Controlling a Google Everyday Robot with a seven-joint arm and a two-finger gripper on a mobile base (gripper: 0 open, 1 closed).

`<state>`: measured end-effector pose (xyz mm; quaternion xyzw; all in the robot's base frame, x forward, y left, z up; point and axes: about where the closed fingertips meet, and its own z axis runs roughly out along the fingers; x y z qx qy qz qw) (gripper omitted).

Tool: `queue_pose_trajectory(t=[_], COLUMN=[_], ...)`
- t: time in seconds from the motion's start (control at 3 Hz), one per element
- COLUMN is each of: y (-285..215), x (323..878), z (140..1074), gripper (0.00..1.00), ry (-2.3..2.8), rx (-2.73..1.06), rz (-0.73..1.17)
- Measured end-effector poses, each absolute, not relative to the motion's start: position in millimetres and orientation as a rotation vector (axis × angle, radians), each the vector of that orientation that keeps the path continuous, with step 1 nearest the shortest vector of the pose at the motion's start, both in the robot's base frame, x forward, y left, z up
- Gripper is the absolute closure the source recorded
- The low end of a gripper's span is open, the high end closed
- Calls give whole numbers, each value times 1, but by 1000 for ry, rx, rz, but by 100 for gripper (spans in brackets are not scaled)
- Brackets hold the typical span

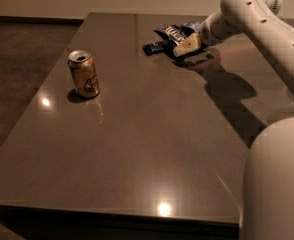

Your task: Pick blue chip bag

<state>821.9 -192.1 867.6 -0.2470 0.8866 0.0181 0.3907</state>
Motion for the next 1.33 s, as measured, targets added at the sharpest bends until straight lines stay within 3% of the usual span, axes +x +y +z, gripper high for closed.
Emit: queue_pose_trajectory(t=[0.33,0.67,1.33], y=[-184,-178,-180], x=[826,827,827], z=[861,859,864], gripper=[0,15,61], ry=[2255,2255,2252], rx=[-657,-676,-621], rz=[57,60,74])
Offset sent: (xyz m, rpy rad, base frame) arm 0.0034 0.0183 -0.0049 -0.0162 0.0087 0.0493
